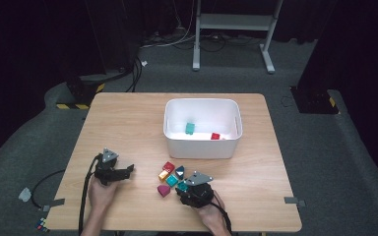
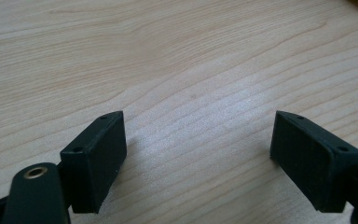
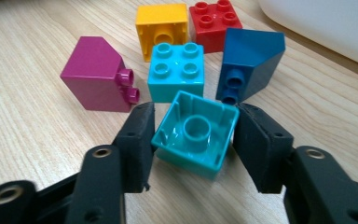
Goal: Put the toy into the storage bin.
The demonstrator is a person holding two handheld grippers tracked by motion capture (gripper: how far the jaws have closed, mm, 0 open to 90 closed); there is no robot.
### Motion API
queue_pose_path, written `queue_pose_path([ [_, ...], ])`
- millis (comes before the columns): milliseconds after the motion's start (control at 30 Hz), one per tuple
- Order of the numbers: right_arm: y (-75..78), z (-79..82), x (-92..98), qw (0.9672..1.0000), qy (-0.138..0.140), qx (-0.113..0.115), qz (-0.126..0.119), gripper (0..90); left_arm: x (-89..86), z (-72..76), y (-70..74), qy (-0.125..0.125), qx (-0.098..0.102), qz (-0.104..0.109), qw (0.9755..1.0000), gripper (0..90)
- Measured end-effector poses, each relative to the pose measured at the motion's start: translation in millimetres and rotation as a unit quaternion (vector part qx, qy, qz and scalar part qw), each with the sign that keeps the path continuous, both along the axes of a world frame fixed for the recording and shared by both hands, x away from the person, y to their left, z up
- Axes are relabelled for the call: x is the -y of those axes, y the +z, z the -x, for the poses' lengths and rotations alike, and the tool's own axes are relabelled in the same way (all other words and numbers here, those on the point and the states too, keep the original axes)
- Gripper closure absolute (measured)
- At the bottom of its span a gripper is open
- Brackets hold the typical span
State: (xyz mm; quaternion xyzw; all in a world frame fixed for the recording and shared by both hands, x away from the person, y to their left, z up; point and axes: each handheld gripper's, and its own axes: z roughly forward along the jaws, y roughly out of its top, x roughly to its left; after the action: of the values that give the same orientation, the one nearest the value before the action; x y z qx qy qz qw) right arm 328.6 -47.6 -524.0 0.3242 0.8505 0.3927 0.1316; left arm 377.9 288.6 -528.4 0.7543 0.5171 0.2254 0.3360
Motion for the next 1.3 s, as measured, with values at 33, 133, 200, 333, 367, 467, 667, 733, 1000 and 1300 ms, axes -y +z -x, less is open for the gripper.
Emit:
queue_pose_path([
  [33,0.0,0.0,0.3,1.0,-0.001,0.002,0.003,51.2,0.1,0.0,0.0,0.0,0.0,0.0,1.0,18.6],
  [133,-0.1,0.9,0.2,0.9999,-0.001,0.008,0.01,54.7,0.0,0.0,0.0,0.0,0.0,0.0,1.0,18.6],
  [200,-0.2,0.7,0.7,0.9998,-0.003,0.012,0.014,56.2,-0.2,0.1,0.2,-0.001,-0.001,-0.002,1.0,18.6],
  [333,0.8,0.2,2.8,0.9996,-0.012,0.014,0.02,58.1,-0.2,0.0,0.2,-0.001,-0.001,-0.002,1.0,18.6],
  [367,0.9,0.0,3.5,0.9996,-0.013,0.015,0.021,58.2,-0.2,0.0,0.1,-0.001,-0.001,-0.002,1.0,18.6],
  [467,1.1,0.2,5.9,0.9995,-0.015,0.018,0.019,58.6,-0.2,0.0,0.2,-0.001,-0.001,-0.002,1.0,18.6],
  [667,9.0,2.6,16.0,0.9995,-0.019,0.022,0.012,58.8,-0.2,-0.2,0.2,-0.001,-0.001,-0.002,1.0,18.6],
  [733,12.8,2.6,20.8,0.9995,-0.022,0.02,0.007,58.9,-0.2,-0.1,0.2,-0.001,-0.001,-0.002,1.0,18.6],
  [1000,30.5,-4.6,40.8,0.9987,-0.037,0.024,-0.026,58.8,-0.2,-0.1,0.2,-0.001,-0.001,-0.002,1.0,18.7],
  [1300,59.3,-13.2,67.5,0.9962,-0.041,0.035,-0.068,58.8,-0.2,-0.1,0.2,-0.001,-0.001,-0.002,1.0,18.6],
])
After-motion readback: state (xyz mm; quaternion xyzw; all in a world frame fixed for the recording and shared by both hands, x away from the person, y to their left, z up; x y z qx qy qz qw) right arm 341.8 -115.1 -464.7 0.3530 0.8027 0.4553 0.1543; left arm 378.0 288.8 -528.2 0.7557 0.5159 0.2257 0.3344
